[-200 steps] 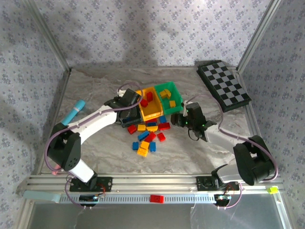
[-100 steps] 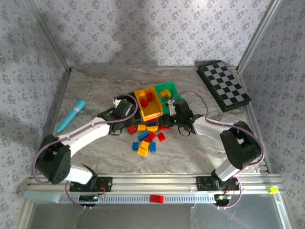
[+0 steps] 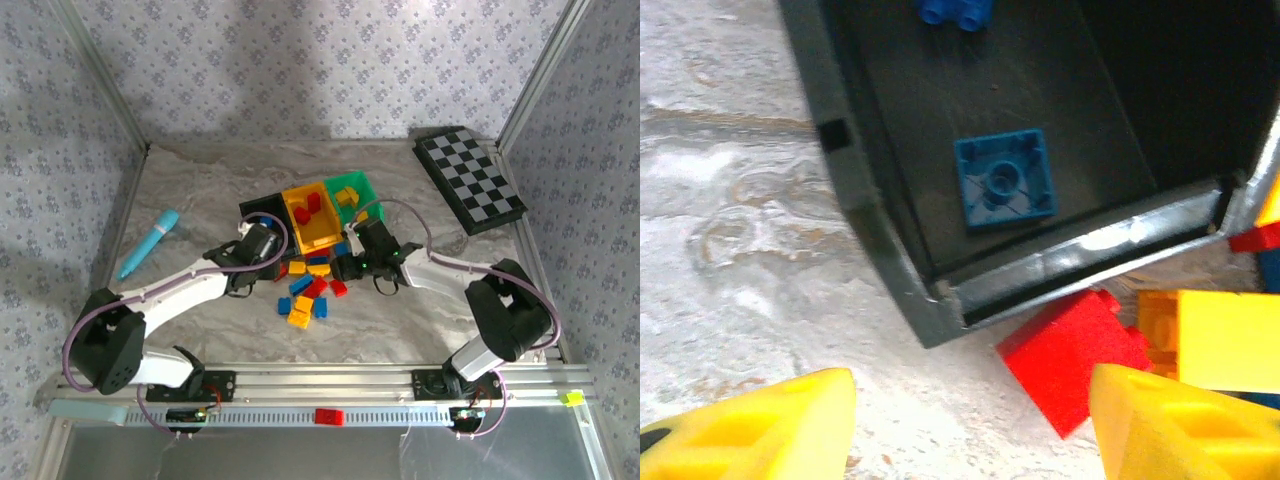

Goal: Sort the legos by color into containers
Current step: Pick up the lego from the center of the table.

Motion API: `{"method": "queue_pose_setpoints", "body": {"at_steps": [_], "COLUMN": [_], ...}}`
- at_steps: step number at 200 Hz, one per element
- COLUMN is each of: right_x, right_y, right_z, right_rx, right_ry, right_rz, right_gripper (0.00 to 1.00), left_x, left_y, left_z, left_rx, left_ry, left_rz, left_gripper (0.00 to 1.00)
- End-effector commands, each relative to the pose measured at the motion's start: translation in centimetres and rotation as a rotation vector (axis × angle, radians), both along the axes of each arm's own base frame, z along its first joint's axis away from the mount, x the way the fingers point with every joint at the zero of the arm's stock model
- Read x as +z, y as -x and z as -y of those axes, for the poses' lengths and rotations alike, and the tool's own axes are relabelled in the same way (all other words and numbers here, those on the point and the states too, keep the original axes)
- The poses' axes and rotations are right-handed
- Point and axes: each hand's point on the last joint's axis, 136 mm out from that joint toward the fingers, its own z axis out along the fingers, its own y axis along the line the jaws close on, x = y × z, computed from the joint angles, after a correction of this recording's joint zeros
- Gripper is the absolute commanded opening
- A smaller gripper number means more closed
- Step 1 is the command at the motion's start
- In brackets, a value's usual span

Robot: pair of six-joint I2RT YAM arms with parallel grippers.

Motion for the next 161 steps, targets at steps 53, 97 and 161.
{"method": "queue_pose_setpoints", "body": {"at_steps": [53, 97, 161], "right_x": [1.9, 1.7, 0.2], "right_y": [5.7, 8.1, 8.5], "right_z": [-2.5, -4.0, -4.9], "right_rx": [0.172, 0.202, 0.174], "right_ry": [0.056, 0.065, 0.144], "right_rz": [-0.088, -0.127, -0.108], "right_gripper": [0.62, 0.62, 0.62], "left_x": [0.0, 0.6, 0.3], "left_y": [1.2, 0.4, 0.0], "left_z": [0.5, -2.2, -1.6], "left_rx": [-0.049, 0.094, 0.082], "left_ry": [0.029, -0.032, -0.023], "left_rz": [0.037, 0.085, 0.078], "left_gripper": [0.63, 0.62, 0.61]}}
